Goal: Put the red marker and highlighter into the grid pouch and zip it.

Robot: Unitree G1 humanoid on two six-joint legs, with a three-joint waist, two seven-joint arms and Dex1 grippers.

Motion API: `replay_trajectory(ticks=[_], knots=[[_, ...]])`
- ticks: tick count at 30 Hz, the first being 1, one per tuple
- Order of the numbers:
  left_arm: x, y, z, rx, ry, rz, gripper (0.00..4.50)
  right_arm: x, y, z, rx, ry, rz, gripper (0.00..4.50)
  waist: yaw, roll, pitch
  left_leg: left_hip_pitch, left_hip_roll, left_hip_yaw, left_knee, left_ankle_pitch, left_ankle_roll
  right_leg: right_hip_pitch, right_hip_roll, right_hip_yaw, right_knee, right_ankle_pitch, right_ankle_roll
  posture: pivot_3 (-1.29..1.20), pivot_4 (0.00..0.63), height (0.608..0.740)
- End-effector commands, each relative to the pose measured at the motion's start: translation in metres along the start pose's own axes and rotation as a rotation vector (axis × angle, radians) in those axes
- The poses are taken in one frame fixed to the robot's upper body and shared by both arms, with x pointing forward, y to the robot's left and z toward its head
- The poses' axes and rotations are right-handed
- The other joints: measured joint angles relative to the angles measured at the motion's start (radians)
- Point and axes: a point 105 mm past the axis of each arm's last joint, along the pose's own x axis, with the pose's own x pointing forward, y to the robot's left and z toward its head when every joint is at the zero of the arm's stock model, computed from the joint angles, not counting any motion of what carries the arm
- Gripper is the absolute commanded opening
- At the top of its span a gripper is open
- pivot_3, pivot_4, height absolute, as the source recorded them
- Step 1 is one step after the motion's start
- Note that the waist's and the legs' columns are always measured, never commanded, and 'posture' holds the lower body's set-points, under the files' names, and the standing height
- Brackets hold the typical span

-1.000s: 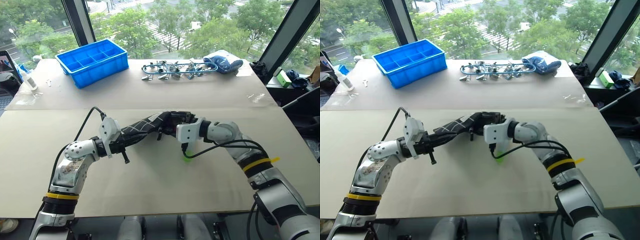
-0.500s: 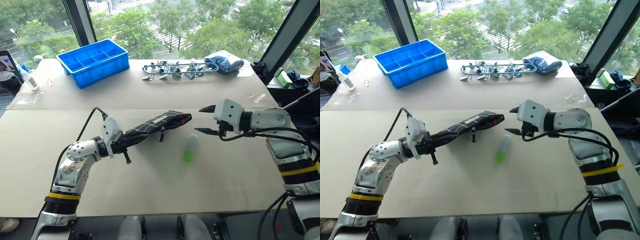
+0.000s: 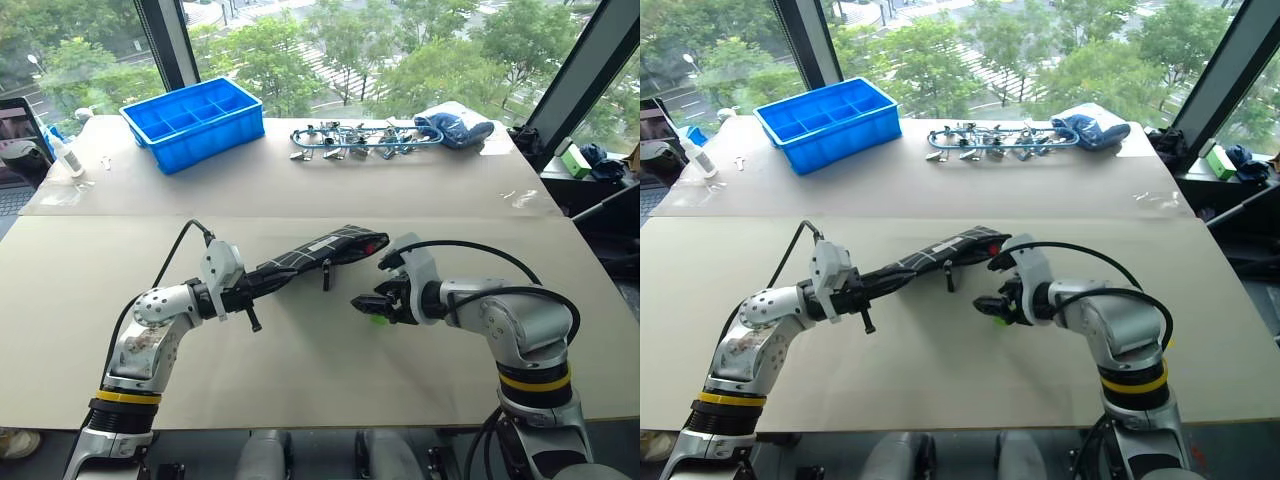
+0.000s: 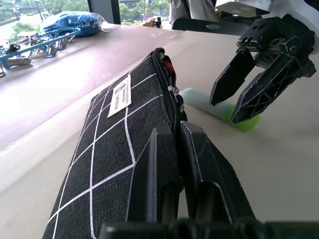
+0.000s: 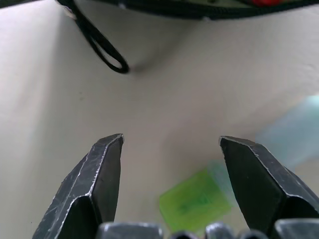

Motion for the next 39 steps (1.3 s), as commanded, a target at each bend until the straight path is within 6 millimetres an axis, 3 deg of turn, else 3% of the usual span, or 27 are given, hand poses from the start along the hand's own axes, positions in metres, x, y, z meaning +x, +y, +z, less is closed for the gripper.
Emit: replay_trajectory(ticks=[1, 7, 12, 19, 29, 34, 39], knots=[[0.0, -0.001, 0.014, 0.045, -0.041, -0.001, 0.0, -0.014, -0.01, 0.019, -0.023, -0.074, -0.086, 3.44, -0.001, 0.0, 0.0, 0.0, 0.0, 0.0, 0.0, 0.0, 0.0, 0.0, 0.0, 0.0, 0.0, 0.0, 0.0, 0.0, 0.15, 0.74], [0.0, -0.002, 0.013, 0.042, -0.039, -0.002, 0.0, -0.022, -0.007, 0.027, -0.045, -0.096, -0.062, 3.44, -0.005, 0.0, 0.0, 0.001, 0.001, -0.001, -0.001, 0.0, 0.0, 0.0, 0.002, 0.0, 0.0, 0.0, 0.0, 0.0, 0.15, 0.74], [0.002, -0.001, 0.013, 0.039, -0.044, -0.003, 0.0, -0.012, -0.008, 0.008, 0.015, -0.057, -0.104, 3.44, -0.007, 0.0, 0.0, 0.0, 0.001, -0.001, -0.001, 0.0, 0.0, 0.0, 0.002, 0.0, 0.0, 0.0, 0.0, 0.0, 0.15, 0.74], [0.003, -0.002, 0.011, 0.034, -0.045, -0.006, 0.0, -0.005, -0.02, -0.001, 0.114, -0.049, -0.218, 3.44, -0.013, 0.0, 0.0, 0.0, 0.001, -0.001, -0.001, 0.0, 0.0, 0.0, 0.002, 0.0, 0.0, 0.0, 0.0, 0.0, 0.15, 0.74], [0.003, 0.0, 0.009, 0.034, -0.044, -0.005, 0.0, 0.014, 0.005, -0.016, 0.139, -0.006, -0.171, 3.44, -0.022, 0.0, 0.0, 0.001, 0.001, -0.001, -0.002, 0.0, 0.0, 0.0, 0.002, 0.0, 0.0, -0.001, 0.0, 0.0, 0.15, 0.74], [0.003, 0.001, 0.008, 0.035, -0.045, -0.005, 0.0, 0.018, 0.004, -0.023, 0.1, 0.016, -0.2, 3.44, -0.023, 0.0, 0.0, 0.001, 0.001, -0.002, -0.002, 0.0, 0.0, 0.0, 0.003, 0.0, 0.0, -0.001, 0.0, 0.0, 0.15, 0.74], [0.001, 0.002, 0.006, 0.036, -0.044, 0.0, 0.0, 0.016, -0.008, -0.035, 0.048, 0.029, -0.252, 2.09, -0.021, -0.001, 0.0, 0.002, 0.001, -0.002, -0.002, 0.0, 0.0, 0.002, 0.002, 0.0, 0.0, -0.001, 0.0, 0.0, 0.15, 0.74]])
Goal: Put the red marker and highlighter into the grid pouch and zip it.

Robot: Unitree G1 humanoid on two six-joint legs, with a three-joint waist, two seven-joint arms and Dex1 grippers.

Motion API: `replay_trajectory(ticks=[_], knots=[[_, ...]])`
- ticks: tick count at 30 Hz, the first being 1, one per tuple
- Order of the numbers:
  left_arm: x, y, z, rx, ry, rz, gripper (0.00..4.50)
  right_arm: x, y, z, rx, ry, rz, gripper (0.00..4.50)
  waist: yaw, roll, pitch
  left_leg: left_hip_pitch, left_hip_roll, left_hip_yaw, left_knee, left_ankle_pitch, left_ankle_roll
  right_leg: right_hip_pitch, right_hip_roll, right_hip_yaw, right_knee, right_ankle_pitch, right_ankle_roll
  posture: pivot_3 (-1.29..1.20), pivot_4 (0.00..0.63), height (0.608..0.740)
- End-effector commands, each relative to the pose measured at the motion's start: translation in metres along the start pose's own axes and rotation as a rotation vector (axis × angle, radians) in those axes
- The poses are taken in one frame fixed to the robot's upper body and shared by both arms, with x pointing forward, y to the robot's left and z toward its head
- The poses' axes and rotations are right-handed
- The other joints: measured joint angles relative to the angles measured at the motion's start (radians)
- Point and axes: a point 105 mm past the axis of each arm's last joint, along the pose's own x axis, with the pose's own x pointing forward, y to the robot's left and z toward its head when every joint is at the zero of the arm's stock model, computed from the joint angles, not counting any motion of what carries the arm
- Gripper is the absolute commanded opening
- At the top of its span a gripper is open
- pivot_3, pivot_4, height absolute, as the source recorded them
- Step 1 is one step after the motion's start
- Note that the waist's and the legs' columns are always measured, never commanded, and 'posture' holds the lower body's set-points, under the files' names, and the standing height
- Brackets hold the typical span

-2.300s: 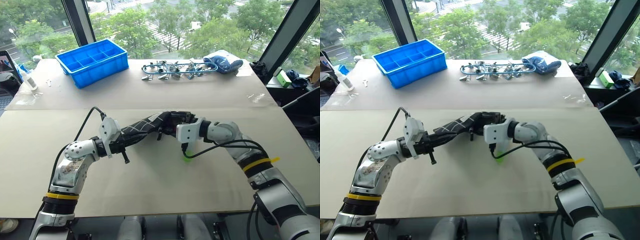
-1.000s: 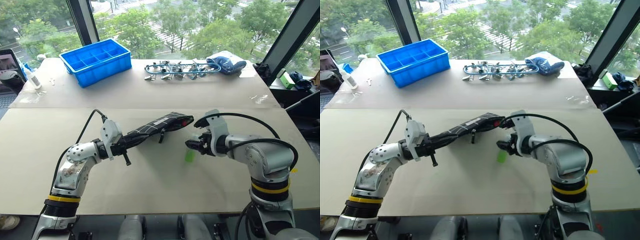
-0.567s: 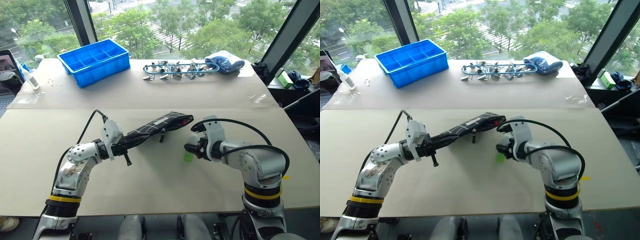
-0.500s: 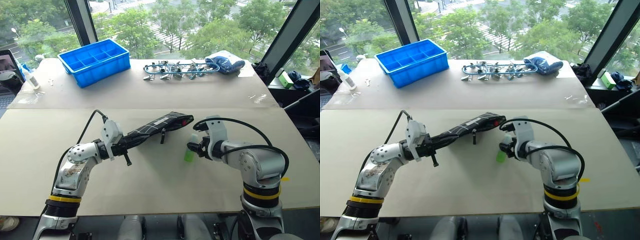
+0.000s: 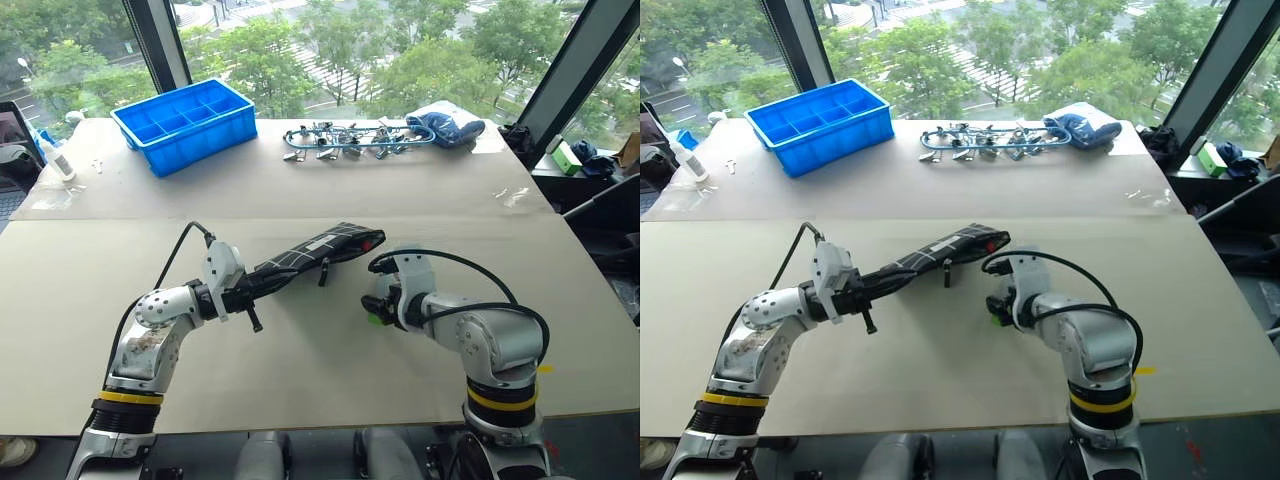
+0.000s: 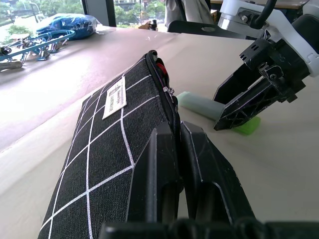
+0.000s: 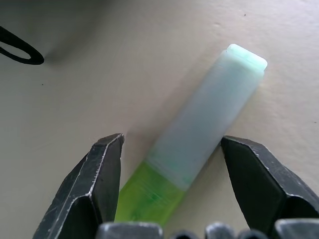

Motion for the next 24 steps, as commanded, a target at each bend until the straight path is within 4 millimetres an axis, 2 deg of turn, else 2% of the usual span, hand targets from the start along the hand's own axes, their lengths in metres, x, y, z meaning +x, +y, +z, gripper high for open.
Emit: replay_trajectory(ticks=[1, 3, 7, 8, 10, 12, 14, 17, 19, 24], knots=[[0.0, 0.001, 0.009, 0.039, -0.033, 0.0, 0.0, 0.004, -0.005, -0.014, 0.009, 0.038, -0.017, 1.74, 0.0, 0.0, 0.0, 0.0, 0.0, 0.0, 0.0, 0.0, 0.0, 0.0, 0.0, 0.0, 0.0, 0.0, 0.0, 0.0, 0.15, 0.74], [0.0, 0.001, 0.009, 0.041, -0.034, -0.001, 0.0, 0.005, -0.011, -0.016, 0.017, 0.037, -0.038, 1.08, -0.001, -0.001, 0.0, 0.0, 0.0, 0.0, 0.0, 0.0, 0.0, 0.0, 0.0, 0.0, 0.0, 0.0, 0.0, 0.0, 0.15, 0.74], [0.001, 0.0, 0.01, 0.038, -0.043, -0.011, 0.0, 0.007, -0.025, -0.011, 0.012, -0.012, -0.083, 1.04, 0.0, -0.002, -0.001, 0.0, 0.0, 0.0, 0.0, 0.0, 0.0, 0.001, 0.0, 0.0, 0.0, 0.0, 0.0, 0.0, 0.15, 0.74], [0.001, -0.001, 0.011, 0.036, -0.045, -0.012, 0.0, 0.007, -0.028, -0.003, 0.001, -0.057, -0.086, 1.04, 0.0, -0.002, -0.001, 0.001, 0.0, 0.0, 0.0, 0.0, 0.0, 0.001, 0.0, 0.0, 0.0, 0.0, 0.0, 0.0, 0.15, 0.74], [0.001, -0.001, 0.01, 0.034, -0.045, -0.015, 0.0, -0.003, -0.032, 0.035, -0.188, -0.246, -0.079, 1.04, 0.001, -0.002, -0.001, 0.001, 0.0, 0.0, 0.0, 0.0, 0.0, 0.002, 0.0, 0.0, 0.0, 0.0, 0.0, 0.0, 0.15, 0.74], [0.001, -0.002, 0.01, 0.032, -0.044, -0.02, 0.0, -0.018, -0.024, 0.062, -0.342, -0.387, -0.004, 1.04, 0.002, 0.0, 0.0, -0.001, -0.002, 0.0, 0.001, 0.0, 0.001, 0.0, -0.002, 0.001, 0.0, 0.0, 0.001, 0.0, 0.15, 0.74], [0.002, -0.003, 0.01, 0.031, -0.043, -0.028, 0.0, -0.034, -0.013, 0.079, -0.499, -0.487, 0.068, 1.04, -0.002, 0.0, 0.001, -0.001, -0.002, 0.0, 0.0, 0.0, 0.001, -0.001, -0.001, 0.002, -0.001, 0.0, 0.002, 0.0, 0.15, 0.74], [0.004, -0.003, 0.012, 0.035, -0.045, -0.034, 0.0, -0.053, 0.006, 0.08, -0.87, -0.564, 0.158, 1.04, -0.003, 0.0, 0.001, -0.001, -0.001, -0.001, -0.002, 0.0, 0.001, -0.002, 0.001, 0.002, -0.002, -0.001, 0.0, 0.0, 0.15, 0.74], [0.004, -0.002, 0.014, 0.036, -0.047, -0.036, 0.0, -0.058, 0.008, 0.076, -1.031, -0.565, 0.195, 1.04, -0.002, 0.0, 0.001, -0.001, 0.0, -0.001, -0.002, 0.0, 0.001, -0.002, 0.001, 0.001, -0.002, -0.002, 0.0, 0.0, 0.15, 0.74], [0.005, -0.003, 0.015, 0.038, -0.048, -0.038, 0.0, -0.056, -0.005, 0.072, -1.199, -0.519, 0.185, 1.04, 0.0, -0.001, 0.001, -0.001, -0.001, 0.0, -0.001, 0.0, 0.001, 0.0, 0.0, 0.001, -0.003, -0.002, 0.001, 0.0, 0.15, 0.74]])
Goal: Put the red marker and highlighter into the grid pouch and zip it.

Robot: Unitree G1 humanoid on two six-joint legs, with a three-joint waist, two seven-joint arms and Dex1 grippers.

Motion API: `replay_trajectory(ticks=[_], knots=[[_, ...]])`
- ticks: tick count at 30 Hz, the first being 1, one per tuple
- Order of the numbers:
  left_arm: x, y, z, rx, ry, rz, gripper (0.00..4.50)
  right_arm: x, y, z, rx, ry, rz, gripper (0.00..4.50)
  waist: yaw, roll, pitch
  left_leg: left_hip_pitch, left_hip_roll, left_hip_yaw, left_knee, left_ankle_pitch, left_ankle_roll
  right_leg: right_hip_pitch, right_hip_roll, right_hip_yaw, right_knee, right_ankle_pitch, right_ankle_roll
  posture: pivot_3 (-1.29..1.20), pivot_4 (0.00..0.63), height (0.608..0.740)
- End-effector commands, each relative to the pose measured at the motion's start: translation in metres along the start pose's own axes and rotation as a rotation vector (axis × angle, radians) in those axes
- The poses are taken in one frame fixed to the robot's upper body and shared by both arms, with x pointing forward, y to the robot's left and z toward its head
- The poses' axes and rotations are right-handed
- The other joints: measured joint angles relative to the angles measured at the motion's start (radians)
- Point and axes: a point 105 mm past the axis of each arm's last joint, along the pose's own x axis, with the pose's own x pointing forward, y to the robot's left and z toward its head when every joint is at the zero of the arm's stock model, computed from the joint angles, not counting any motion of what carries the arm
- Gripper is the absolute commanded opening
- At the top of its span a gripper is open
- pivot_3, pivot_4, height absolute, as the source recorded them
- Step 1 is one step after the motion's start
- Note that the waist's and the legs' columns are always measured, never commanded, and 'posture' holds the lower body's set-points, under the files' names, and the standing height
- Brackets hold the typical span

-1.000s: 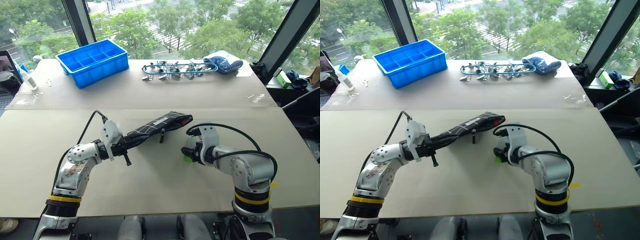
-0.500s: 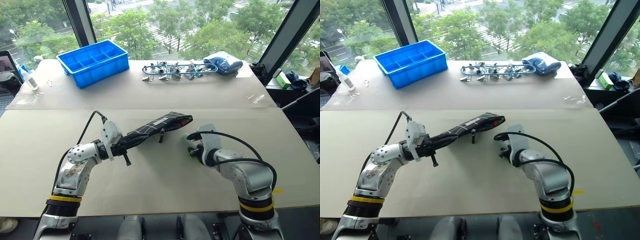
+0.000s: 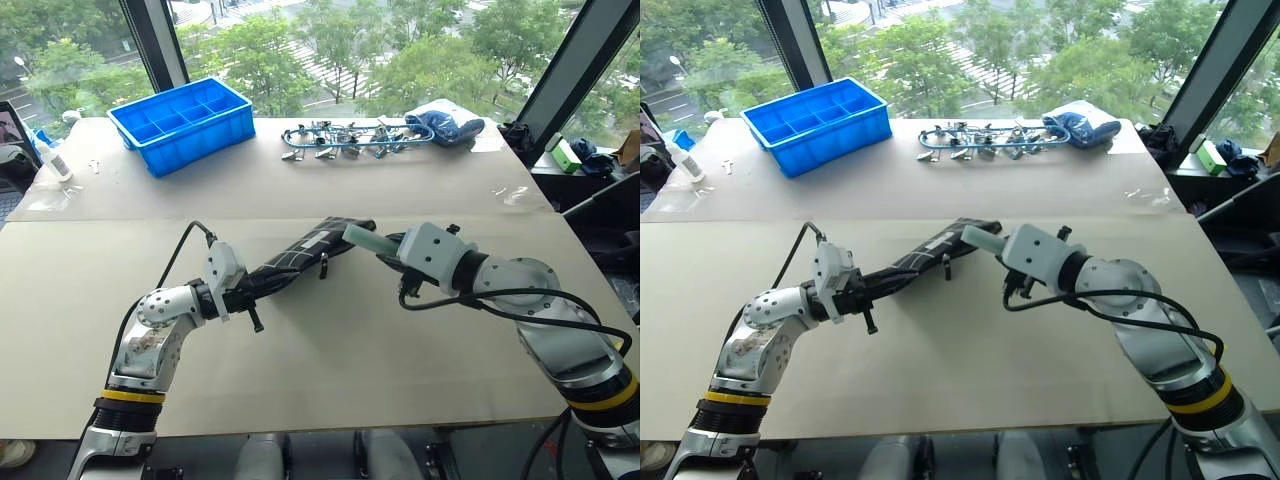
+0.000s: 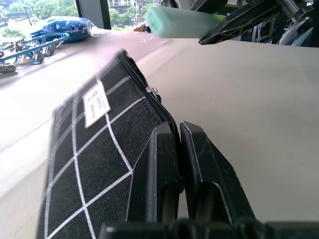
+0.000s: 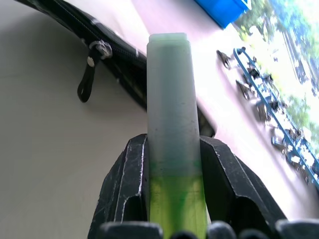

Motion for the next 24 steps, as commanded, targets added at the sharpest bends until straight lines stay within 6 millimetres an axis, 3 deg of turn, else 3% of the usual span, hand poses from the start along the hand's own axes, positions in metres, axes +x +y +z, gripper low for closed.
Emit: replay_trajectory(ticks=[1, 13, 24], knots=[[0.002, -0.001, 0.014, 0.036, -0.037, -0.014, 0.0, -0.005, -0.012, -0.004, -0.129, 0.007, -0.011, 1.04, 0.0, 0.0, 0.0, 0.0, 0.0, 0.0, 0.0, 0.0, 0.0, 0.0, 0.0, 0.0, 0.0, 0.0, 0.0, 0.0, 0.15, 0.74], [0.0, -0.001, 0.019, 0.04, -0.038, -0.006, 0.0, 0.004, -0.022, -0.035, -0.307, 0.115, -0.01, 1.04, 0.003, 0.0, 0.0, 0.0, 0.0, 0.001, 0.0, 0.0, 0.0, 0.0, 0.0, 0.0, 0.0, 0.0, 0.0, 0.0, 0.15, 0.74], [0.002, -0.002, 0.022, 0.041, -0.037, -0.014, 0.0, 0.028, -0.019, -0.021, -0.358, 0.054, 0.029, 1.04, 0.001, 0.0, 0.0, 0.0, 0.0, 0.001, 0.0, 0.0, -0.001, 0.0, 0.0, 0.0, 0.001, 0.0, 0.0, 0.0, 0.15, 0.74]])
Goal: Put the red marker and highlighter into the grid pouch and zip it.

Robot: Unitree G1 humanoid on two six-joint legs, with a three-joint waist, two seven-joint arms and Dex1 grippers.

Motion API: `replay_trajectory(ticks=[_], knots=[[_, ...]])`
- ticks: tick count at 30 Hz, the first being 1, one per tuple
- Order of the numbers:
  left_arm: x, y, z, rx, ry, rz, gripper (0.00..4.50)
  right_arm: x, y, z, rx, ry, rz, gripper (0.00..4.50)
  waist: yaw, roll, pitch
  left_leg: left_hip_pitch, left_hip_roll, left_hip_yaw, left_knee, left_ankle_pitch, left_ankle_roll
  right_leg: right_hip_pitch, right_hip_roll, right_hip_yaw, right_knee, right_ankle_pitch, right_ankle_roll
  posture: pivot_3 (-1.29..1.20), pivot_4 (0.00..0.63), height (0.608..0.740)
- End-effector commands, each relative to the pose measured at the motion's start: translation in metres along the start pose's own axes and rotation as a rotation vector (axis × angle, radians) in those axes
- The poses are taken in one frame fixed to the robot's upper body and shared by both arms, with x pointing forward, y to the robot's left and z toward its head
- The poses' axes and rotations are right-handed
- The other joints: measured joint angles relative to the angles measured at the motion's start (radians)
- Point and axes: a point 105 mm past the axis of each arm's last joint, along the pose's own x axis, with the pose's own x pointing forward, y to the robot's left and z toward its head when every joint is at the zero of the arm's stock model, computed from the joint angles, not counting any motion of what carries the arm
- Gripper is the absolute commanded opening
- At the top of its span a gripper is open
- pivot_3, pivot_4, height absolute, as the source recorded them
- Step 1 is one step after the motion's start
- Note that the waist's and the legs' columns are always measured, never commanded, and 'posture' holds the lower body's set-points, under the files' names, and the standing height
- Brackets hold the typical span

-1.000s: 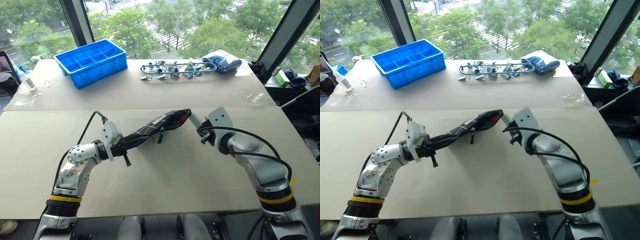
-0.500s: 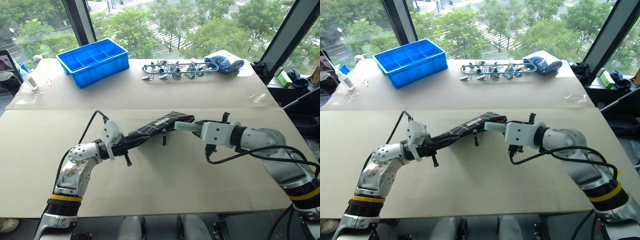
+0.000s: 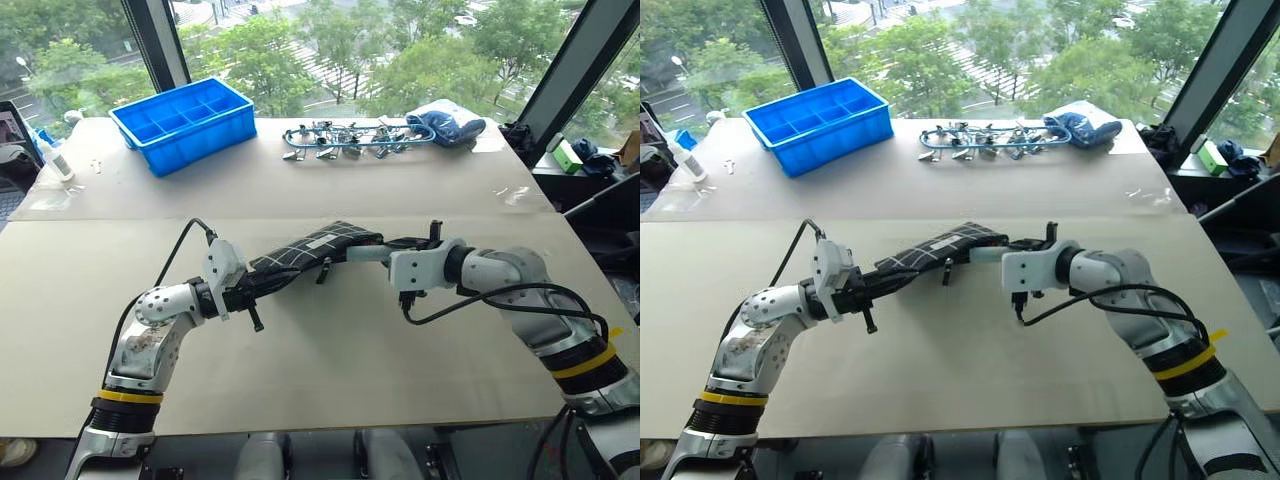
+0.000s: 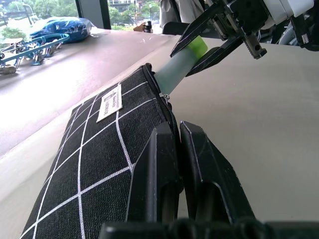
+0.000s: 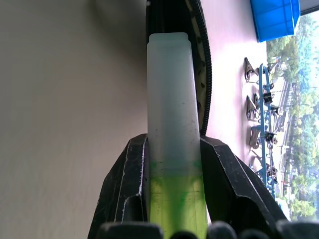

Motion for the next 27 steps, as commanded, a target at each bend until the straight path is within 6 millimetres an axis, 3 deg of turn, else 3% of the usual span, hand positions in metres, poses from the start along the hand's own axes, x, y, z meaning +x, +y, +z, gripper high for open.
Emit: replay_trajectory(ticks=[1, 6, 13, 19, 21, 27], knots=[[0.002, -0.001, 0.017, 0.041, -0.048, -0.013, 0.0, -0.001, -0.015, 0.011, -0.044, -0.039, -0.026, 1.04, 0.001, 0.0, 0.0, 0.0, 0.0, 0.0, 0.0, 0.0, 0.0, 0.0, 0.0, 0.0, 0.0, 0.0, 0.0, 0.0, 0.15, 0.74], [0.002, -0.002, 0.016, 0.037, -0.045, -0.012, 0.0, 0.001, -0.02, 0.01, -0.036, -0.042, -0.031, 1.04, 0.003, 0.0, 0.0, 0.0, 0.0, 0.0, 0.0, 0.0, 0.0, 0.0, 0.0, 0.0, 0.0, 0.0, 0.0, 0.0, 0.15, 0.74], [0.001, -0.001, 0.016, 0.039, -0.044, -0.008, 0.0, -0.006, -0.035, -0.017, -0.011, 0.031, -0.061, 1.04, 0.004, 0.0, 0.0, 0.0, 0.0, 0.0, 0.0, 0.0, 0.0, 0.0, 0.0, 0.0, 0.0, 0.0, 0.0, 0.0, 0.15, 0.74], [0.001, 0.0, 0.016, 0.039, -0.042, -0.011, 0.0, -0.008, -0.046, -0.025, 0.02, 0.045, -0.089, 1.04, 0.001, 0.0, 0.0, 0.0, 0.0, 0.002, 0.0, 0.0, 0.0, 0.0, 0.0, 0.0, 0.0, 0.0, 0.0, 0.0, 0.15, 0.74], [0.002, 0.0, 0.017, 0.04, -0.043, -0.011, 0.0, -0.003, -0.041, -0.019, 0.021, 0.025, -0.074, 1.04, 0.0, 0.0, 0.0, 0.0, 0.0, 0.002, 0.0, 0.0, 0.0, 0.0, 0.0, 0.0, 0.001, 0.0, 0.0, 0.0, 0.15, 0.74], [0.004, 0.001, 0.018, 0.043, -0.049, -0.015, 0.0, 0.021, -0.005, 0.034, -0.027, -0.135, 0.006, 1.04, -0.001, 0.0, 0.0, 0.0, 0.001, 0.001, 0.0, 0.0, -0.001, 0.0, 0.001, 0.0, 0.001, 0.0, 0.0, 0.0, 0.15, 0.74]])
